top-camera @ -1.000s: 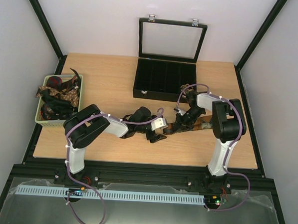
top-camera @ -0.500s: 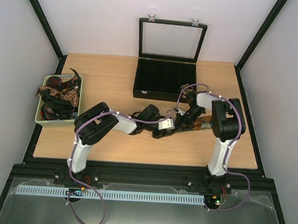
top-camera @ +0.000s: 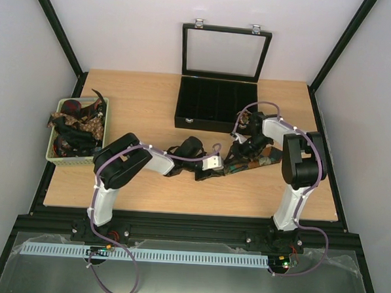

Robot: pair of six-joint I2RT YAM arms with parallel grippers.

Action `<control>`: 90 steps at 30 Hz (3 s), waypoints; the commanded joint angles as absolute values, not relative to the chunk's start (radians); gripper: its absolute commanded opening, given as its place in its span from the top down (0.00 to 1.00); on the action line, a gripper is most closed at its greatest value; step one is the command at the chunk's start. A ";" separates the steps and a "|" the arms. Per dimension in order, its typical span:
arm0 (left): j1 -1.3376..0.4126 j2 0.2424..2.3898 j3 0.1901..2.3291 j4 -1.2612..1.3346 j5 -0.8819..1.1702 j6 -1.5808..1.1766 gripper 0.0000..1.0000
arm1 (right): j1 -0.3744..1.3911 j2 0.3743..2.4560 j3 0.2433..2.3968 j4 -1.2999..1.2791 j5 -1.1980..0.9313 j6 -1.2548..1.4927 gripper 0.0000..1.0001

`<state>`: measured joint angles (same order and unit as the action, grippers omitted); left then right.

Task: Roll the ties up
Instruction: Roll the tie at the center of the board.

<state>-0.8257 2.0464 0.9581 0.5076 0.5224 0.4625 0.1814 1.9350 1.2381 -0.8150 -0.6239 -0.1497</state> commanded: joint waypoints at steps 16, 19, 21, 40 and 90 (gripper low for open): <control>-0.756 1.971 0.891 0.425 0.549 0.293 0.72 | 0.175 2.019 1.132 -0.658 -0.441 -0.129 0.83; -0.756 1.934 0.871 0.433 0.530 0.277 0.72 | 0.175 2.022 1.133 -0.653 -0.430 -0.127 0.83; -0.758 1.933 0.864 0.414 0.521 0.286 0.71 | 0.174 2.024 1.131 -0.647 -0.427 -0.128 0.82; -0.809 2.018 0.873 0.270 0.373 0.341 0.70 | 0.208 1.850 1.162 -0.768 -0.854 -0.064 0.43; -0.831 2.047 0.917 0.646 0.457 0.126 0.18 | 0.232 2.026 1.069 -0.606 -0.371 -0.096 0.99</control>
<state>-0.8150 1.9938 0.8745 0.5690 0.4618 0.1661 0.2176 1.9285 1.1355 -0.6617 -0.6064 -0.0898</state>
